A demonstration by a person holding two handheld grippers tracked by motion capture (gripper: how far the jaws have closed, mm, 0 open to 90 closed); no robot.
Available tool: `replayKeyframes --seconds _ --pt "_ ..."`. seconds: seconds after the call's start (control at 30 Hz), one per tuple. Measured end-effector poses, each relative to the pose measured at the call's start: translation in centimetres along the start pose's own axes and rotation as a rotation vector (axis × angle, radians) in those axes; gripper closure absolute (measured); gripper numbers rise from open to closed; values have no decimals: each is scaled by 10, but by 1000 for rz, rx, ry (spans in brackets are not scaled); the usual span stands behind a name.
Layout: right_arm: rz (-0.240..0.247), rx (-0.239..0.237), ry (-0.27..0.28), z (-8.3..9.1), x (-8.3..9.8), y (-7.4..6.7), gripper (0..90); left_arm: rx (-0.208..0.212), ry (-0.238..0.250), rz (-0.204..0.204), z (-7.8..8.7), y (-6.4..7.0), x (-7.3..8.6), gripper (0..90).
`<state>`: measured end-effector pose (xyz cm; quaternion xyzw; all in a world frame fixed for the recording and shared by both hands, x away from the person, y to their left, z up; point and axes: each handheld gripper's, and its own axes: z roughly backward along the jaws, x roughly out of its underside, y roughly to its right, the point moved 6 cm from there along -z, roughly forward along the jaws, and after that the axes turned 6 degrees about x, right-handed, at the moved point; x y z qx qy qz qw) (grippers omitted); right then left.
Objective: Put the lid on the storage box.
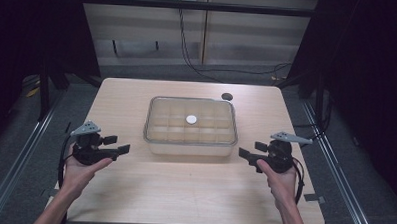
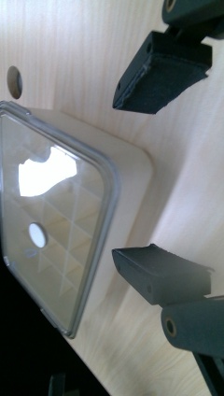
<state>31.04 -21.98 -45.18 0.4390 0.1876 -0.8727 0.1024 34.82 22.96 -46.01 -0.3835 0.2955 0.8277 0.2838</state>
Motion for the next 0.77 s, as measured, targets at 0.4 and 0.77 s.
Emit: replayKeyframes --seconds 0.4,0.77 --pt "-19 25 -30 26 49 1 203 13 -99 -17 8 25 54 298" --pt "-36 20 -45 31 75 4 196 11 -102 42 19 26 86 286"
